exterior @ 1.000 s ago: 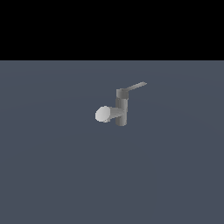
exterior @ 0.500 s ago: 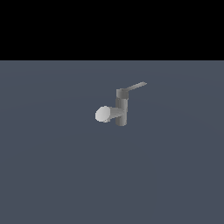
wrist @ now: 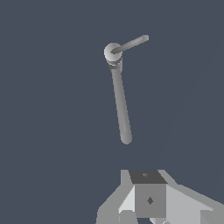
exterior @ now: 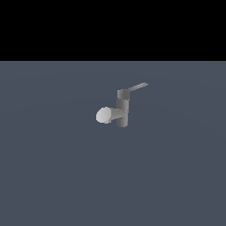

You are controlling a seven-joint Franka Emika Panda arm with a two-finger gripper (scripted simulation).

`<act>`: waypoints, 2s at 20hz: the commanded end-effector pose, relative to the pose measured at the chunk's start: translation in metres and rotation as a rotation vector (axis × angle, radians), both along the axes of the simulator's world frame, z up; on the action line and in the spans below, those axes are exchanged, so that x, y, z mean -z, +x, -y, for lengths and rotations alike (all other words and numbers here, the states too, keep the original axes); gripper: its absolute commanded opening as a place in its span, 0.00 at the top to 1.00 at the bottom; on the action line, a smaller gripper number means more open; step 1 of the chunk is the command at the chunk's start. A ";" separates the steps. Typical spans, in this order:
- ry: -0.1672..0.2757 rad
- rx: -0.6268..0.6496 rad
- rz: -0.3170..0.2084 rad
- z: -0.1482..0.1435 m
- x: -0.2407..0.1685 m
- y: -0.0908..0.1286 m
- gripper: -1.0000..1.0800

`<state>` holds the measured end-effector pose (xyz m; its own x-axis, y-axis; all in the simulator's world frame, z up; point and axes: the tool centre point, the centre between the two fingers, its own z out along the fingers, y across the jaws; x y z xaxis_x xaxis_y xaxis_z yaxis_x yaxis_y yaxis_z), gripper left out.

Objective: Turn on the faucet by rotating a designated handle.

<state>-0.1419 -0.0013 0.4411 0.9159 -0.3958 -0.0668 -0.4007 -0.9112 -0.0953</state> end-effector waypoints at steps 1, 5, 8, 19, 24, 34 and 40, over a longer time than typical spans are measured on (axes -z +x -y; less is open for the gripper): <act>0.017 0.084 -0.012 0.004 0.010 0.019 1.00; 0.035 0.220 -0.032 0.012 0.028 0.048 1.00; 0.044 0.324 -0.047 0.020 0.044 0.069 1.00; 0.034 0.710 -0.094 0.052 0.112 0.139 1.00; 0.011 0.885 -0.105 0.070 0.148 0.166 1.00; -0.059 1.205 -0.093 0.108 0.217 0.207 1.00; -0.092 1.323 -0.074 0.123 0.244 0.220 1.00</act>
